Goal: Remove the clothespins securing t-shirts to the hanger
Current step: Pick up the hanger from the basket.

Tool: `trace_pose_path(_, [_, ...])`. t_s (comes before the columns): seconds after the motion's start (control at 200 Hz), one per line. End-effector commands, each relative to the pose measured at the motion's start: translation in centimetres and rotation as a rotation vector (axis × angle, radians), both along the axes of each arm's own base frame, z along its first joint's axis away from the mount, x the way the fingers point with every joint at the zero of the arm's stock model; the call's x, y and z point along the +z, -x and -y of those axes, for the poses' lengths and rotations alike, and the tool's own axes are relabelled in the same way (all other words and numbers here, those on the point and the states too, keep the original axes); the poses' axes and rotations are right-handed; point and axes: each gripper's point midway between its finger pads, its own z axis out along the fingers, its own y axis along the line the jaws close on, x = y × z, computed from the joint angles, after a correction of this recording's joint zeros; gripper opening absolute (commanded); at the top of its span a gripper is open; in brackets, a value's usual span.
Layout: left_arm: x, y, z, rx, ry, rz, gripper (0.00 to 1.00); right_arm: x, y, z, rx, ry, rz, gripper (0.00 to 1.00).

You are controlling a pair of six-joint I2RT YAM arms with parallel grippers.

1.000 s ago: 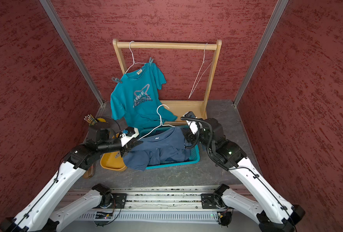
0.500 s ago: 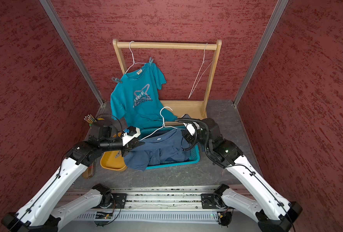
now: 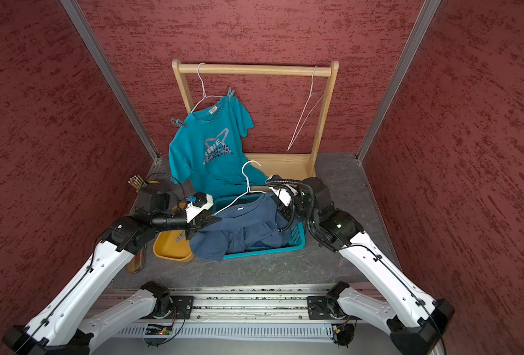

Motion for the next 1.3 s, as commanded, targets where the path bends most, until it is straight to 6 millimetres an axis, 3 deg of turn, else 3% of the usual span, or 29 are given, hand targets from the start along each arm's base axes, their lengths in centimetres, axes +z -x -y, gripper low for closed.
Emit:
trace_pose_path(0.0, [2.1, 0.5, 1.3, -0.077, 0.098, 0.047, 0.0, 4.6, 2.4, -2.6, 0.173, -0.191, 0.099, 0.29])
trace_pose_path(0.185, [2.4, 0.9, 1.8, -0.101, 0.112, 0.043, 0.0, 3.5, 2.0, -3.7, 0.207, -0.202, 0.065, 0.29])
trace_pose_path(0.336, [2.5, 1.3, 2.0, -0.115, 0.111, 0.041, 0.0, 3.4, 2.4, -4.4, 0.237, -0.202, 0.052, 0.43])
trace_pose_path(0.426, [2.5, 1.3, 2.1, -0.121, 0.112, 0.041, 0.0, 3.8, 2.7, -4.6, 0.254, -0.207, 0.055, 0.44])
trace_pose_path(0.666, [2.9, 1.2, 2.4, -0.124, 0.117, 0.049, 0.0, 3.1, 2.7, -5.7, 0.277, -0.193, -0.01, 0.0])
trace_pose_path(0.716, [2.9, 0.7, 2.3, -0.095, 0.116, 0.058, 0.0, 3.5, 2.4, -5.3, 0.245, -0.197, 0.006, 0.0])
trace_pose_path(0.781, [2.9, 0.0, 2.1, -0.048, 0.122, 0.074, 0.26, 4.2, 2.3, -4.5, 0.199, -0.211, 0.045, 0.0])
trace_pose_path(0.922, [2.8, -0.9, 1.7, 0.018, 0.138, 0.122, 0.59, 6.5, 3.1, -1.9, 0.119, -0.279, 0.171, 0.0])
trace_pose_path(1.172, [2.2, -3.3, 0.9, 0.162, 0.14, 0.11, 0.7, 7.1, 3.0, 0.5, 0.015, -0.258, 0.246, 0.0])
trace_pose_path(1.297, [3.5, -3.5, 0.6, 0.189, 0.183, 0.147, 0.74, 7.1, 2.5, 1.3, -0.038, -0.253, 0.257, 0.0])
